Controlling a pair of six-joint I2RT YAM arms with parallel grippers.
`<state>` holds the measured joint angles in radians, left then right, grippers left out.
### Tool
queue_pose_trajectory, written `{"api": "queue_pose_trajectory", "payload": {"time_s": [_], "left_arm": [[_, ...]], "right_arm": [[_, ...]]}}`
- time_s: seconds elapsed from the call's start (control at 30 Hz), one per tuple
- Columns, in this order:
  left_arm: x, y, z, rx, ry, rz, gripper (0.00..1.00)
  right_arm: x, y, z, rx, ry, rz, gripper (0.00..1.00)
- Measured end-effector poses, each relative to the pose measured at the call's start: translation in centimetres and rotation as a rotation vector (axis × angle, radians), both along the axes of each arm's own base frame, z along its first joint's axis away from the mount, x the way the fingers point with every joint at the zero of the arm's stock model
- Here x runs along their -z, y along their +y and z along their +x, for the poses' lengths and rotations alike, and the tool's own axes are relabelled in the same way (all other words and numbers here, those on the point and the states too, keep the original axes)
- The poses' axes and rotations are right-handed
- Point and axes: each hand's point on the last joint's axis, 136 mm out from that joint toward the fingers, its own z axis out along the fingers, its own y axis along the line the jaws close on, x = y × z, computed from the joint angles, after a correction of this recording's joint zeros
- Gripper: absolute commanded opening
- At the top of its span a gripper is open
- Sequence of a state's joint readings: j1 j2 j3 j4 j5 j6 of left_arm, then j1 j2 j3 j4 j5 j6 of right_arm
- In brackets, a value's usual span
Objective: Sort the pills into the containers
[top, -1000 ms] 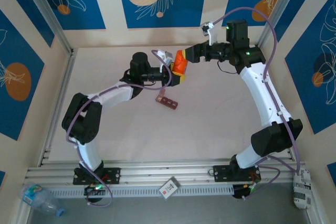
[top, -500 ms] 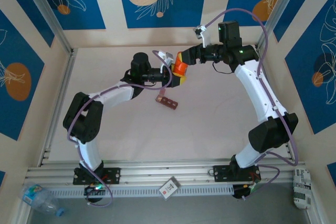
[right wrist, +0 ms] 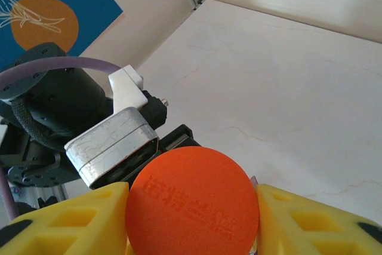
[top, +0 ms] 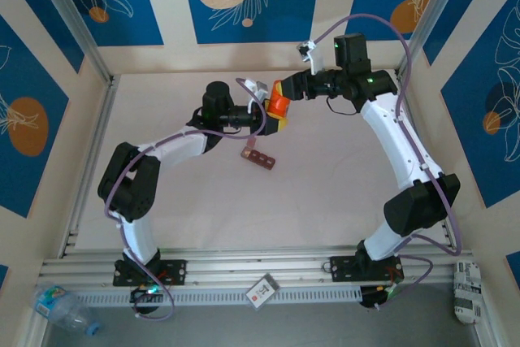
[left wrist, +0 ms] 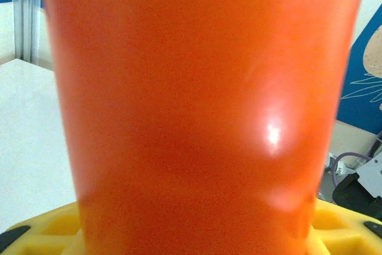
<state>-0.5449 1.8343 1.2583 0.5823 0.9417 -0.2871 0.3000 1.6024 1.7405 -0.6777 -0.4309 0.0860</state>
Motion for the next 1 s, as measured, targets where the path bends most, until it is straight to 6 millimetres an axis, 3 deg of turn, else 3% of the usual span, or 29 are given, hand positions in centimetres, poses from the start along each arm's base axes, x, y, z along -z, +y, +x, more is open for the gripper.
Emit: {"api": "queue_pose_trajectory", "payload": {"time_s": [0.47,0.73,0.83,1.0], "left_arm": [[3.9,0.5,2.2,-0.259,-0.076,0.174,0.00],[4.7,0.8,3.1,-0.351,-0.122,0.228,0.00],[4.5,0.8,3.2,-0.357,-0.127,0.223,0.00],[2.9,0.4,3.1,-0.343,-0.149,0.158,0.00]], "right_arm": [[4.0,0.0,1.4,0.311,0.016,0.027,0.40],[4.5,-0.2,1.9,0.407,0.035,0.043,0.43],[4.3,-0.3,2.0,0.417,0.045,0.053,0.48],[2.8,-0.9,2.1,0.390,0.097,0.110,0.71]]}}
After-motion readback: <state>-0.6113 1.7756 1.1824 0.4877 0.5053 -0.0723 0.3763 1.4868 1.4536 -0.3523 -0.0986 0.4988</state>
